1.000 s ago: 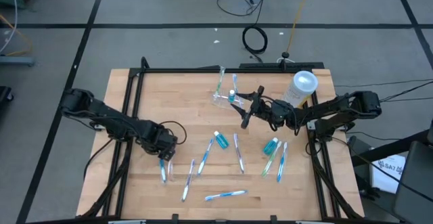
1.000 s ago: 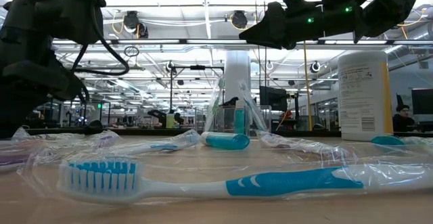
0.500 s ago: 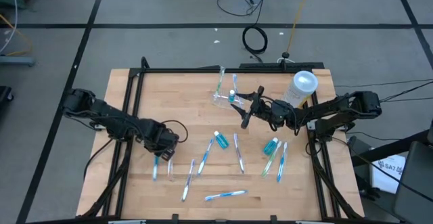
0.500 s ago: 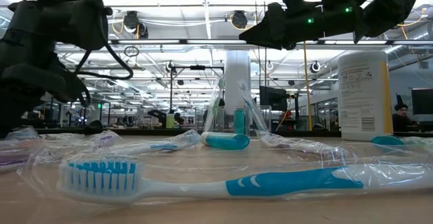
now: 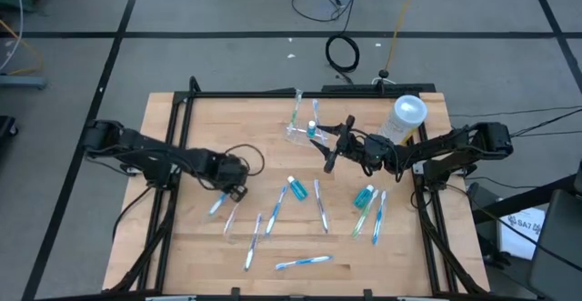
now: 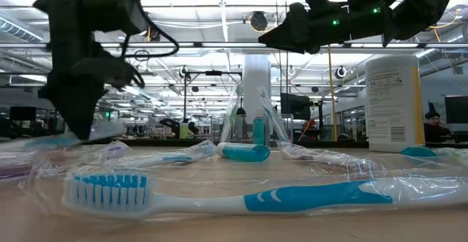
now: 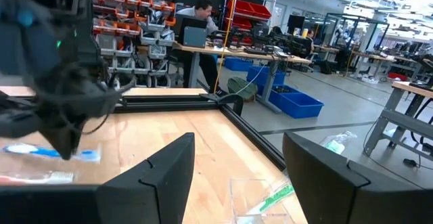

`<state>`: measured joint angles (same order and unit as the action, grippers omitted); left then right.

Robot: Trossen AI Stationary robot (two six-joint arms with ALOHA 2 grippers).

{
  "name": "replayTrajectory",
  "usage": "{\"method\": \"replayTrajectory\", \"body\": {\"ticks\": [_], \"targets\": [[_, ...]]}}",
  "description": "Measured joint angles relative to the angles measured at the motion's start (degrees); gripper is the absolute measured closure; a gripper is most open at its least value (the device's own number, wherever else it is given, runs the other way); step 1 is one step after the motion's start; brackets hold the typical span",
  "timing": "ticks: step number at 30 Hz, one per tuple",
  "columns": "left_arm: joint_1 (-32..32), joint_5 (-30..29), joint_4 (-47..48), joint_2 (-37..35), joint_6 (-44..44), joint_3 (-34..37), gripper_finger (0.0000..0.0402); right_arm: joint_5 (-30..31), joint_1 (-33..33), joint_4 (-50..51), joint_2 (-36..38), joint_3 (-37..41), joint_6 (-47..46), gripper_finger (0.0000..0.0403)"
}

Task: Pick & Place toothbrushing station
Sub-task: Put the blue toothbrush into the left section of the transparent organizer

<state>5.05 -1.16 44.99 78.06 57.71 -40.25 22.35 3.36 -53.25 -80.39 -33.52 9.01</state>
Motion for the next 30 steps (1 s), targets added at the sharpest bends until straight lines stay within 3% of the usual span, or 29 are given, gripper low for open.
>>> {"method": "replayTrajectory", "body": {"ticks": [6,12,20,30], "targets": [[-4.6,-7.0,1.8,-4.1,-5.8,-3.5,0.0395,0.0,0.0,0.0,0.0,0.0,0.0,0.0183],[-7.2,-18.3,-10.0,-7.5,-14.0,-6.5,0.0382,0.0,0.0,0.0,0.0,0.0,-1.4,0.0183],[-10.6,-16.9,-42.2,-8.2,-34.8,-6.8,0.0391,0.0,0.0,0.6,0.0,0.0,-5.4,0.0183],[-14.1,-15.0,-61.2,-3.5,-50.1,-6.8,0.0394,0.0,0.0,5.3,0.0,0.0,-7.5,0.0183]]}}
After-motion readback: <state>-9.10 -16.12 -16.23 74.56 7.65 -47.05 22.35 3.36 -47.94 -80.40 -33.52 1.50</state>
